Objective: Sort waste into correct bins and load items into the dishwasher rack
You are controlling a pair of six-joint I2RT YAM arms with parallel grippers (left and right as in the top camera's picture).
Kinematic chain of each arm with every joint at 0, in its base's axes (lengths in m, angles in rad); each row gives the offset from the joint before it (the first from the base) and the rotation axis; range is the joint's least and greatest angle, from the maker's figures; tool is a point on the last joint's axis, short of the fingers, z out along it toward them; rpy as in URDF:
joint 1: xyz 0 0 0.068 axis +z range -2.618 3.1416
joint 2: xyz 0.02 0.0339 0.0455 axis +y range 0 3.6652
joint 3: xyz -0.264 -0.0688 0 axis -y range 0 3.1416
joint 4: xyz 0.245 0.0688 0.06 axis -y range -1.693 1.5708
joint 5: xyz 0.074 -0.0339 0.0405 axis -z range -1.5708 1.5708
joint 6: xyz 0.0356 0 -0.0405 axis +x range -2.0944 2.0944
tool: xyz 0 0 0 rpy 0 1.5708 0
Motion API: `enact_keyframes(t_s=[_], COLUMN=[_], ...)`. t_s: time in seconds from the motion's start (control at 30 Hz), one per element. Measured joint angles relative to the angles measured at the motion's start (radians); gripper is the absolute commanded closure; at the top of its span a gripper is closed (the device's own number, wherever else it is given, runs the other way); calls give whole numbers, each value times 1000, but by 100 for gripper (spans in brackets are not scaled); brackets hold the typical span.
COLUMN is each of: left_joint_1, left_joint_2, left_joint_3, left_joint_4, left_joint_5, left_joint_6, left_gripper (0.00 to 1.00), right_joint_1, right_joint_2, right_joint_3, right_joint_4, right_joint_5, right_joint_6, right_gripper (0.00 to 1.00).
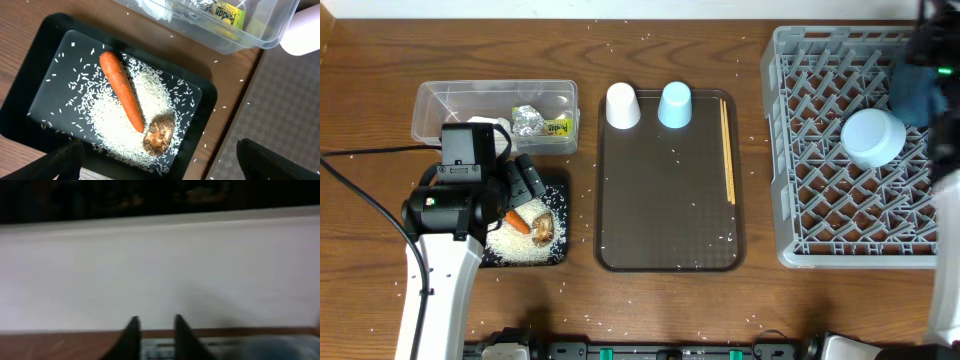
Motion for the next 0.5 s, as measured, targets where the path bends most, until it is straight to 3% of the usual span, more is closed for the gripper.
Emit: enact_keyframes(t_s=[0.17, 0.5], left_joint_1=[0, 0], left_joint_2=[0, 0], left_joint_3=[0, 0], left_joint_4=[0, 0], left_joint_5=[0, 0], left_joint_6=[0, 0], left_gripper=[2, 2], right_joint_1=[104, 79], right_joint_2=[101, 265], right_joint_3=[1, 0], right_joint_4=[-26, 33], right_joint_5=[158, 308], right_joint_6=[-50, -70], right_gripper=[93, 89])
